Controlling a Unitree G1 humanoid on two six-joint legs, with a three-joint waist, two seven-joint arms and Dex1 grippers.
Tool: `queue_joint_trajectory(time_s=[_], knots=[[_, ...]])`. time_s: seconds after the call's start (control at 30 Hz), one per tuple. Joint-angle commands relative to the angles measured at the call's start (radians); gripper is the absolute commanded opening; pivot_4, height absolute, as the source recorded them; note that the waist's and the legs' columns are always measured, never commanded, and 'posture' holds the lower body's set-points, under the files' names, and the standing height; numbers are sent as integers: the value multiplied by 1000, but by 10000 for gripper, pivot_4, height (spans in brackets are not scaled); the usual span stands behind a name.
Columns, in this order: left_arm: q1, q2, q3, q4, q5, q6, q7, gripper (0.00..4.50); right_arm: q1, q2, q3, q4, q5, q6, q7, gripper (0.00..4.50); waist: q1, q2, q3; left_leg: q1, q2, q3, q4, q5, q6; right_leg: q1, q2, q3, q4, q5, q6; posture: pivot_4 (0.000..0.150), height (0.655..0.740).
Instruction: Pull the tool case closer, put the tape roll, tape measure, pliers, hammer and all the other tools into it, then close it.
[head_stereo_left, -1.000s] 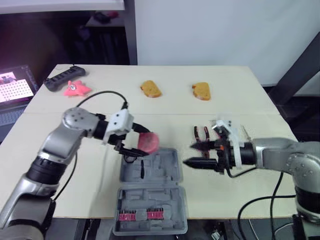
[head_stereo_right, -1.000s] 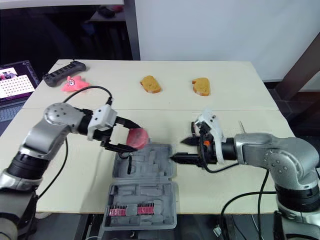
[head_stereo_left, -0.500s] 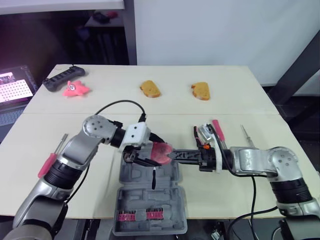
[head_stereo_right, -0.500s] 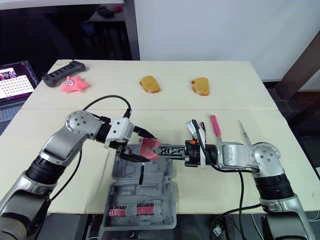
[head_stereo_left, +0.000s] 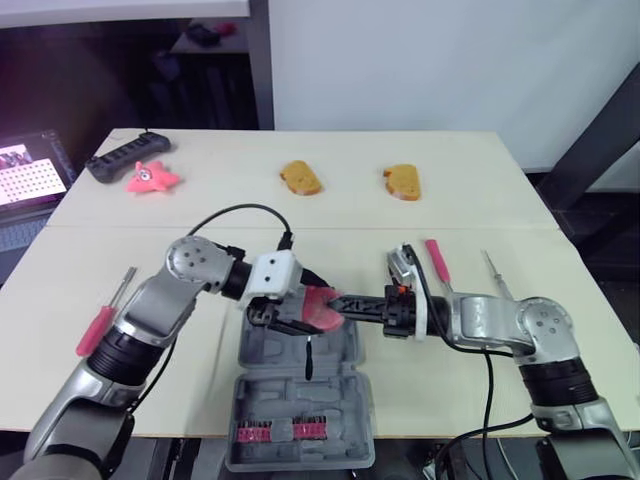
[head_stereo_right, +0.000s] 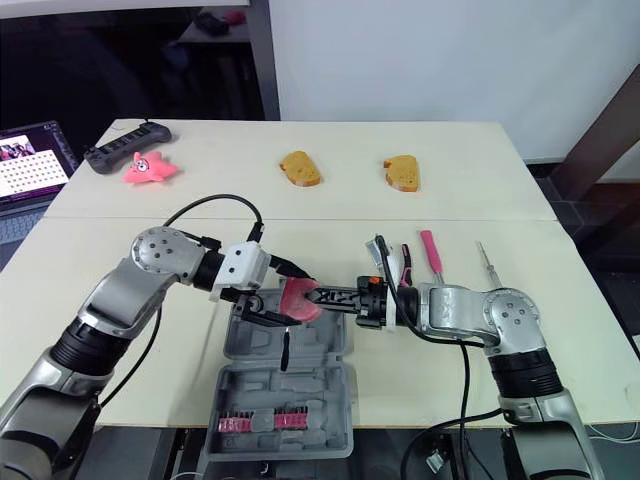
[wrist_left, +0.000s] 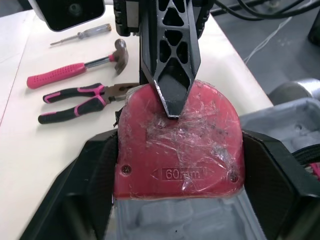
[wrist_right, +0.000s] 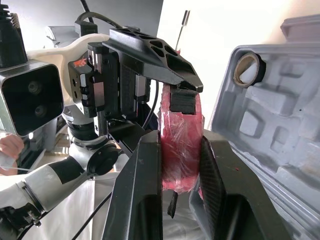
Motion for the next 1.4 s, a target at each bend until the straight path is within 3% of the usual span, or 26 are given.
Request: queue_joint_trajectory(time_s=[0.03,0.2,0.37,0.53,0.67,0.73,0.8,0.9,1.17,1.23,1.4], knots=[[9,21,56,-35,-56,29,-3,45000,-19,-71,-47,9,24,48,92,4842,0,0,0,0,0,0,0,0,0,0,0,0,0,0,0,1500,7129],[79,111,158,-92,-141,95,-18,45000,7,-270,-5,36,24,133,205,4842,-1,0,0,0,0,0,-1,0,0,0,0,0,0,0,0,1500,7129],[251,233,348,-215,-288,210,1,45000,75,-429,33,26,-28,177,251,4842,-2,0,0,0,1,0,-1,0,0,0,0,0,-1,0,0,1500,7129],[508,334,534,-338,-366,269,6,45000,155,-417,22,-14,-324,143,395,4842,1,0,0,0,1,1,-2,0,0,-1,0,0,-2,0,0,1500,7129],[609,273,620,-456,-490,326,117,45000,164,-357,72,16,-530,98,497,4842,4,-1,0,0,1,2,0,0,0,1,-1,0,-4,-2,-4,1500,7129],[672,282,627,-507,-481,341,142,45000,160,-327,83,34,-617,58,554,4842,2,-1,0,0,1,2,0,0,0,1,-1,0,-4,-2,-3,1500,7129],[729,277,589,-528,-366,257,168,45000,147,-315,109,66,-703,38,616,4842,0,0,0,0,1,2,-1,0,0,0,-1,0,-4,0,-1,1500,7129],[752,267,566,-539,-319,218,204,45000,136,-315,133,88,-797,34,696,4842,1,0,0,2,1,2,-2,0,0,1,0,0,-4,0,-1,1500,7129],[724,257,540,-466,-211,84,244,45000,134,-395,44,87,-917,29,835,43504,3,0,0,2,1,3,-2,0,0,1,0,1,-4,-2,-4,1500,7129],[707,241,530,-445,-200,56,256,45000,153,-430,3,43,-970,-52,862,44664,3,0,0,2,1,3,-1,0,0,1,0,1,-4,-2,-4,1500,7129],[687,235,518,-393,-220,23,222,45000,317,-432,-120,-205,-1212,-575,1000,44664,1,0,0,2,1,3,-3,0,0,0,0,1,-4,0,0,1500,7129]])
